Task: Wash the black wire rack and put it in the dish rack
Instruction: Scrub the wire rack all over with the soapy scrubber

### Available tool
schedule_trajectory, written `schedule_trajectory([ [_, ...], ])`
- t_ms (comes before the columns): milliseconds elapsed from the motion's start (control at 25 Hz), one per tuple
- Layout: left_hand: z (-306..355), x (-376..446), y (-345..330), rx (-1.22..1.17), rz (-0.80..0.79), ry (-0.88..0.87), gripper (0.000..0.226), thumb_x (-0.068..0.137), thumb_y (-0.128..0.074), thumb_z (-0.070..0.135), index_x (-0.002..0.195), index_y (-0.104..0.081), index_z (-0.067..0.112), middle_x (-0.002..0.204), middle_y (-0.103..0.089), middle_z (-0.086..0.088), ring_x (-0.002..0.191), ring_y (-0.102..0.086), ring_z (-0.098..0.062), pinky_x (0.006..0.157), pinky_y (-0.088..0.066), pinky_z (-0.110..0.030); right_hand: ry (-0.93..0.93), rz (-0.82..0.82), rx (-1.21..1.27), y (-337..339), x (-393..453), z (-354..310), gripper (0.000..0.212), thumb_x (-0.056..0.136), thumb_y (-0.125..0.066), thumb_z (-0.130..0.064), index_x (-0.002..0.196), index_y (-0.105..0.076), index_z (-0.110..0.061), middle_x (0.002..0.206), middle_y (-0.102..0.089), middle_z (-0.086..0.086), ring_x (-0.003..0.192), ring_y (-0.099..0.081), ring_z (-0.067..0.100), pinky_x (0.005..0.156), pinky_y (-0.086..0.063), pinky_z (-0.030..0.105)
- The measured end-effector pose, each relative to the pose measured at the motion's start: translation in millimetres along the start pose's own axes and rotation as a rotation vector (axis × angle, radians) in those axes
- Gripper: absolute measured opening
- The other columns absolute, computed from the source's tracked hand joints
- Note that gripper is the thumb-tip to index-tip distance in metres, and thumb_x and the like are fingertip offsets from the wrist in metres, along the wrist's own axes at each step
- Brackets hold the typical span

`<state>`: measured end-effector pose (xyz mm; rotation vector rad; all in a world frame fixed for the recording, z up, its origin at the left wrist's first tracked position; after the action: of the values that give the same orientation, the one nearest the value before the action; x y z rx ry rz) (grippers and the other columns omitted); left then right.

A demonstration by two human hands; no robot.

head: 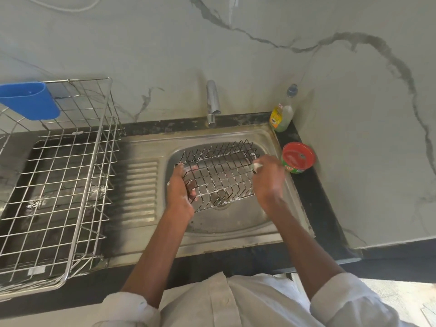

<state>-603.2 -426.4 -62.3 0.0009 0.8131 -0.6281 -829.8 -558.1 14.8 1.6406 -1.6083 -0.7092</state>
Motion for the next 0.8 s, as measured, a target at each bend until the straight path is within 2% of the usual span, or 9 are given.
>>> schedule_trajectory([
  [120,0,4,-8,-0.011,-0.043,-0.008,0.043,0.108,-0.052,0.05,0.107,-0.08,0.017,0.057,-0.051,0.005,0.044,-0.039,-0.01,0.042,-0.032,-0.023,0.166,-0.058,0.042,-21,-32,-56,0.04,0.077,-0.067,0.022,0.104,-0.076,-0.006,0.106,-0.072,0.011,0.091,-0.069,0.023,0.073,-0.04,0.013],
  [200,0,7,-9,-0.03,-0.049,-0.01,0.043,0.107,-0.052,0.051,0.102,-0.08,0.018,0.068,-0.061,0.0,0.051,-0.046,-0.012,0.048,-0.036,-0.024,0.364,-0.156,0.099,-37,-64,-99,0.036,0.08,-0.068,0.02,0.103,-0.076,-0.006,0.103,-0.073,0.01,0.088,-0.069,0.02,0.071,-0.041,0.011],
  [280,-3,9,-6,-0.071,-0.059,0.012,0.042,0.108,-0.052,0.05,0.098,-0.078,0.018,0.075,-0.066,-0.002,0.054,-0.049,-0.013,0.05,-0.038,-0.024,0.509,-0.19,0.147,-41,-73,-113,0.034,0.081,-0.068,0.019,0.101,-0.078,-0.006,0.099,-0.074,0.008,0.083,-0.067,0.015,0.067,-0.038,0.001],
  [320,-3,9,-4,-0.064,-0.062,0.018,0.041,0.109,-0.05,0.048,0.099,-0.076,0.018,0.072,-0.063,0.0,0.05,-0.045,-0.012,0.046,-0.036,-0.023,0.507,-0.173,0.153,-39,-65,-107,0.035,0.081,-0.067,0.02,0.099,-0.079,-0.008,0.098,-0.074,0.007,0.081,-0.065,0.013,0.065,-0.039,-0.001],
  [480,4,0,-7,0.009,-0.07,-0.018,0.047,0.109,-0.049,0.053,0.114,-0.076,0.014,0.063,-0.05,0.004,0.046,-0.039,-0.011,0.041,-0.033,-0.022,0.188,-0.04,0.15,-32,-31,-60,0.037,0.079,-0.066,0.02,0.094,-0.08,-0.011,0.098,-0.073,0.007,0.078,-0.068,0.019,0.064,-0.044,0.006],
  [600,4,2,-11,0.006,-0.096,-0.013,0.054,0.103,-0.048,0.069,0.109,-0.07,0.02,0.073,-0.059,0.002,0.054,-0.048,-0.01,0.05,-0.038,-0.023,0.473,-0.119,0.188,-49,-64,-114,0.037,0.075,-0.073,0.017,0.099,-0.079,-0.01,0.097,-0.072,0.007,0.078,-0.069,0.019,0.064,-0.056,0.023],
  [680,5,2,-14,0.004,-0.144,-0.004,0.06,0.096,-0.045,0.08,0.105,-0.065,0.025,0.086,-0.062,-0.003,0.07,-0.056,-0.015,0.058,-0.041,-0.027,0.625,-0.146,0.226,-53,-77,-134,0.032,0.072,-0.08,0.013,0.096,-0.08,-0.008,0.092,-0.071,0.006,0.075,-0.067,0.019,0.06,-0.056,0.026],
  [760,8,-1,-15,0.027,-0.155,-0.003,0.065,0.098,-0.038,0.083,0.101,-0.064,0.023,0.078,-0.059,-0.001,0.063,-0.051,-0.013,0.053,-0.037,-0.026,0.627,-0.093,0.225,-51,-63,-121,0.032,0.073,-0.076,0.017,0.094,-0.079,-0.007,0.09,-0.072,0.006,0.076,-0.068,0.02,0.063,-0.053,0.02],
  [800,9,-2,-14,0.049,-0.14,-0.002,0.067,0.1,-0.034,0.082,0.101,-0.065,0.022,0.071,-0.056,0.002,0.056,-0.046,-0.012,0.049,-0.035,-0.025,0.556,-0.05,0.201,-49,-52,-107,0.034,0.073,-0.072,0.02,0.093,-0.079,-0.007,0.092,-0.073,0.007,0.077,-0.069,0.022,0.065,-0.052,0.02],
])
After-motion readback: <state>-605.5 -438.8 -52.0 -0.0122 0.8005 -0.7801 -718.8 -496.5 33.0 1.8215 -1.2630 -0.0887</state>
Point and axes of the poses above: each hand's wrist, its own x-axis towards the middle knuckle, its own y-axis out of the back of the hand, z = x × y, the point moved 8 cm from there along x, towards the middle knuckle
